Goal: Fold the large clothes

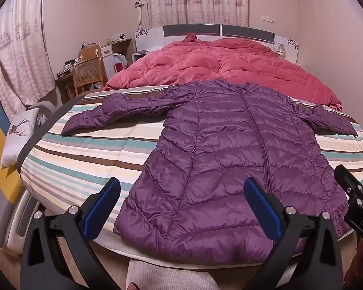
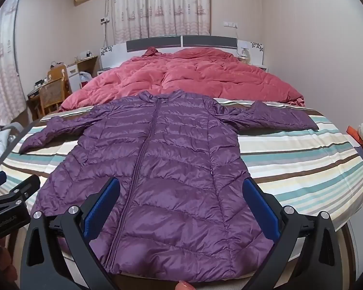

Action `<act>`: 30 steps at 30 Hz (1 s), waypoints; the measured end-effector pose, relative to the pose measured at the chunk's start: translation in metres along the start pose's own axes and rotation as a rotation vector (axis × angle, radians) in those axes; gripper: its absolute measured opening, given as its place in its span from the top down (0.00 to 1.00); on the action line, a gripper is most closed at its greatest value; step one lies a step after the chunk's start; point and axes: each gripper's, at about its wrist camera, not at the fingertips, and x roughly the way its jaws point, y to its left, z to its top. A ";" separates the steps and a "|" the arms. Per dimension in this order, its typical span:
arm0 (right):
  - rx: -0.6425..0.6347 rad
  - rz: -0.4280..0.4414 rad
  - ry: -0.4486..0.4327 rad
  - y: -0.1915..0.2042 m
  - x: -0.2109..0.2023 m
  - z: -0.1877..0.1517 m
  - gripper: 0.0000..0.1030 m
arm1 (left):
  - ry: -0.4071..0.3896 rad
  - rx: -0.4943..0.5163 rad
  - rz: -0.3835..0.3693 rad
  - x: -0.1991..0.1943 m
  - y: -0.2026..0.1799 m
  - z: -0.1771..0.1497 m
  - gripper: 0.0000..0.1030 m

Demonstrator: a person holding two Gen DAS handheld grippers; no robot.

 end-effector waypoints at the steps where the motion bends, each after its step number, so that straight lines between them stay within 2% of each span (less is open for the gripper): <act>1: -0.002 0.002 -0.011 -0.001 -0.001 0.000 0.03 | 0.000 0.000 0.000 0.000 0.000 0.000 0.02; 30: 0.005 0.005 -0.012 0.000 -0.002 0.000 0.03 | 0.012 -0.013 -0.003 0.002 0.003 -0.002 0.02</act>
